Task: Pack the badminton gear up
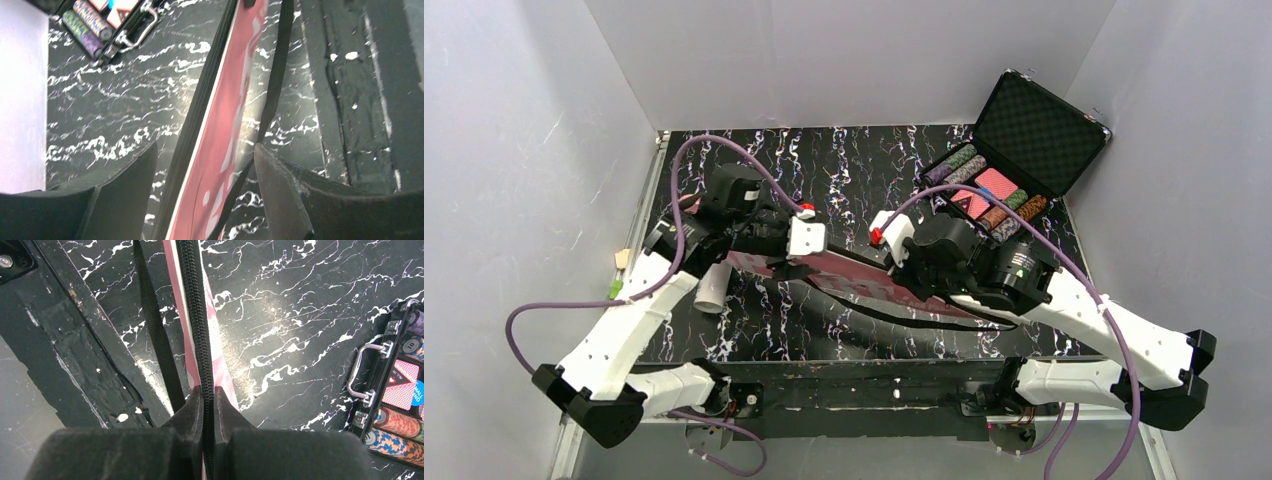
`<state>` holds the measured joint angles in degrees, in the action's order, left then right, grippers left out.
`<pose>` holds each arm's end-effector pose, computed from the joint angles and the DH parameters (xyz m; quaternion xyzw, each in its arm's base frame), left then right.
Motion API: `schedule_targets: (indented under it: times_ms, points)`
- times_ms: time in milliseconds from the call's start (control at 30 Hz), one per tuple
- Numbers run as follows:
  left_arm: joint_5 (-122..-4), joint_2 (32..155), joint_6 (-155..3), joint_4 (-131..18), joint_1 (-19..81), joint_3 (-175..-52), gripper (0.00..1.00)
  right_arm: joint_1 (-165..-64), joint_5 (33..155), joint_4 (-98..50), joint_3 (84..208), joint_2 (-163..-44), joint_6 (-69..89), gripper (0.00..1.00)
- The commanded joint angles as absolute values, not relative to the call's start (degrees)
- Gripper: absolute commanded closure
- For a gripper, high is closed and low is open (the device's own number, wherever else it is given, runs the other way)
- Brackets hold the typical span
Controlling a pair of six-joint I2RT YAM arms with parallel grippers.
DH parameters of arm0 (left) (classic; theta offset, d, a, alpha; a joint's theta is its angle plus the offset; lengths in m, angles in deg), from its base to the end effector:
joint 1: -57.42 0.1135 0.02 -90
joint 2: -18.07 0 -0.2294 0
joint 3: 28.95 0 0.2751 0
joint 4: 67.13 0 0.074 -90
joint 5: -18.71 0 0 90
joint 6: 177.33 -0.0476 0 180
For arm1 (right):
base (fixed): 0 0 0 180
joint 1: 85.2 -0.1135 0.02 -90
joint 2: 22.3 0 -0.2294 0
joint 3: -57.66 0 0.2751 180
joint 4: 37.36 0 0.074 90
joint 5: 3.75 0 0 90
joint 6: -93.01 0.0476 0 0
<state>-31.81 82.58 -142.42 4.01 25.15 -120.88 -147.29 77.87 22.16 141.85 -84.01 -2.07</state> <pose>0.1914 -0.1567 0.3707 0.6937 0.5343 -0.2313 0.4240 0.1288 0.2284 0.3477 -0.4667 0.7617 0.1548 0.4220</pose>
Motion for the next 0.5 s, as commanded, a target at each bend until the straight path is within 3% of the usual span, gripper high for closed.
schedule_targets:
  times_ms: [0, 467]
  points:
    - [-28.3, 84.7, -136.5, -1.1, 20.9, -121.4, 0.29, -149.3, 76.6, 17.5, 148.2, -84.1, -0.9, 0.99]
    - [-29.5, 92.4, -134.5, -4.7, 17.2, -124.2, 0.28, -159.8, 66.1, 18.2, 153.8, -87.4, -1.8, 0.99]
